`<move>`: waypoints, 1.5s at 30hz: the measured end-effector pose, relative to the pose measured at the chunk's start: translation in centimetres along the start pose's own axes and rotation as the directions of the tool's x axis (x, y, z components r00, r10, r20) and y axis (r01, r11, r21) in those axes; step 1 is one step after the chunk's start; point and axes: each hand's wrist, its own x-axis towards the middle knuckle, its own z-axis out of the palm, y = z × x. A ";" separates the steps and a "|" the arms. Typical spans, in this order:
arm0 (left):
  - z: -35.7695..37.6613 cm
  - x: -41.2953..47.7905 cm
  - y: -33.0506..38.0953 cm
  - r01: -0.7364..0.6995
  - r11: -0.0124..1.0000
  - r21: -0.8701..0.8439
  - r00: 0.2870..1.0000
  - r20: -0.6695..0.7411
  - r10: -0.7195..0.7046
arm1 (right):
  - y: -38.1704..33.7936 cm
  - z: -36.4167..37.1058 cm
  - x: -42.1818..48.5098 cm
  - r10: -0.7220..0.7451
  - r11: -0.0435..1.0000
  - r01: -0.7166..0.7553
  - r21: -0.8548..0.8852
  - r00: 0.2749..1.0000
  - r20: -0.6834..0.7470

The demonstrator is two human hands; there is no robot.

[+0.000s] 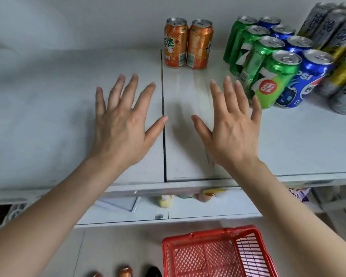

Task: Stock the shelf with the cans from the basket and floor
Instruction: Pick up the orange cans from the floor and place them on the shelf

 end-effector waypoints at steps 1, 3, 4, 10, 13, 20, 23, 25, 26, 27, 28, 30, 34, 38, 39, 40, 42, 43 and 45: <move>-0.5 -1.5 0.3 0.008 1.000 0.001 1.000 -0.005 -0.008 | -0.3 -0.6 -1.4 0.000 1.000 0.000 0.002 1.000 0.002; -1.4 -4.8 0.8 0.025 1.000 0.005 0.999 -0.028 -0.024 | -1.2 -1.7 -4.1 0.000 1.000 0.000 0.018 1.000 -0.004; -1.7 -6.4 1.1 0.027 1.000 0.009 0.999 -0.041 -0.026 | -1.7 -2.2 -5.5 0.000 1.000 0.001 0.029 1.000 -0.013; -2.3 -17.3 0.9 0.069 0.997 0.042 0.996 -0.061 -0.066 | -5.6 -3.0 -14.2 0.002 0.994 0.000 0.109 1.000 -0.018; -2.7 -22.0 0.1 0.105 0.993 0.060 0.994 -0.022 -0.103 | -7.8 -2.8 -18.5 -0.009 0.991 0.006 0.132 1.000 0.023; -2.8 -32.0 -2.7 0.155 0.984 0.083 0.981 0.107 -0.164 | -12.5 -1.4 -27.3 -0.077 0.986 0.046 0.157 0.978 0.196; -2.3 -35.7 -4.8 0.185 0.978 0.093 0.964 0.175 -0.199 | -14.5 -0.4 -30.1 -0.091 0.986 0.049 0.156 0.958 0.271; -1.7 -38.0 -6.4 0.210 0.973 0.091 0.949 0.219 -0.225 | -16.1 0.5 -31.8 -0.101 0.985 0.049 0.165 0.941 0.324; -1.4 -39.1 -7.3 0.227 0.970 0.090 0.938 0.247 -0.242 | -17.1 0.9 -32.6 -0.098 0.985 0.041 0.169 0.931 0.351; -1.0 -40.2 -8.3 0.243 0.966 0.087 0.924 0.283 -0.258 | -18.2 1.4 -33.5 -0.093 0.985 0.030 0.169 0.921 0.378; -0.7 -41.2 -9.2 0.257 0.963 0.084 0.907 0.323 -0.270 | -19.2 1.8 -34.3 -0.091 0.986 0.025 0.164 0.909 0.406; 0.4 -43.3 -10.9 0.272 0.958 0.087 0.866 0.412 -0.283 | -21.5 2.9 -36.0 -0.095 0.989 0.030 0.143 0.875 0.475; 4.3 -47.4 -14.4 0.331 0.941 0.075 0.780 0.540 -0.317 | -25.5 6.2 -39.4 -0.031 0.991 -0.051 0.126 0.819 0.573; 9.9 -50.7 -16.9 0.379 0.922 0.077 0.738 0.576 -0.351 | -27.4 11.6 -43.4 0.025 0.993 -0.095 0.074 0.767 0.642; 11.3 -51.4 -17.2 0.393 0.917 0.072 0.727 0.587 -0.357 | -27.6 13.0 -44.4 0.041 0.993 -0.103 0.055 0.749 0.661; 12.7 -52.2 -17.4 0.407 0.911 0.066 0.717 0.595 -0.364 | -27.6 14.4 -45.3 0.054 0.993 -0.110 0.039 0.729 0.683; 15.9 -53.7 -17.5 0.431 0.900 0.062 0.704 0.601 -0.379 | -27.4 17.5 -47.0 0.084 0.991 -0.133 0.012 0.690 0.719; 17.7 -54.5 -17.4 0.440 0.896 0.061 0.702 0.599 -0.385 | -27.2 19.2 -47.8 0.097 0.990 -0.144 0.002 0.677 0.730; 21.5 -56.2 -17.2 0.449 0.892 0.058 0.708 0.586 -0.395 | -26.6 23.0 -49.4 0.112 0.987 -0.158 -0.007 0.670 0.734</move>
